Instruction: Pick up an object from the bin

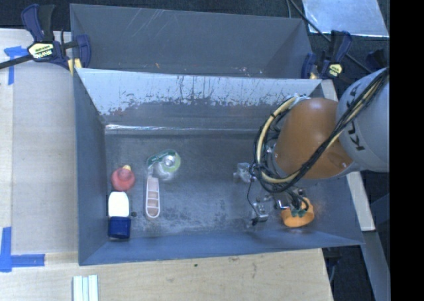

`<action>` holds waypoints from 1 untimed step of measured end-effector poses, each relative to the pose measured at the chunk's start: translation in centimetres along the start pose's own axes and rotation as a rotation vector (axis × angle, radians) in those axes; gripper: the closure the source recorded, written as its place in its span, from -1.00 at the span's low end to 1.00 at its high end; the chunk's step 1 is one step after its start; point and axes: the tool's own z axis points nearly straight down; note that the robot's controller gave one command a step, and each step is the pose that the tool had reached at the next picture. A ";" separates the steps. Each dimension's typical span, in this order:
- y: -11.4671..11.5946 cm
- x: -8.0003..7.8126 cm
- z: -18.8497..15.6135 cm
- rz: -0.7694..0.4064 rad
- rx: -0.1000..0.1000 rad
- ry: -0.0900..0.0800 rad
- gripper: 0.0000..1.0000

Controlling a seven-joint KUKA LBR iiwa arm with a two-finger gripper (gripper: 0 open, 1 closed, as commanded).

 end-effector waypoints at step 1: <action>-9.5 -2.2 -2.4 0.055 -0.008 0.004 -1.00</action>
Offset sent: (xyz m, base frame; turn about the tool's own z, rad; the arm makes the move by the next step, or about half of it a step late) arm 0.0676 -0.0016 0.0312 0.1366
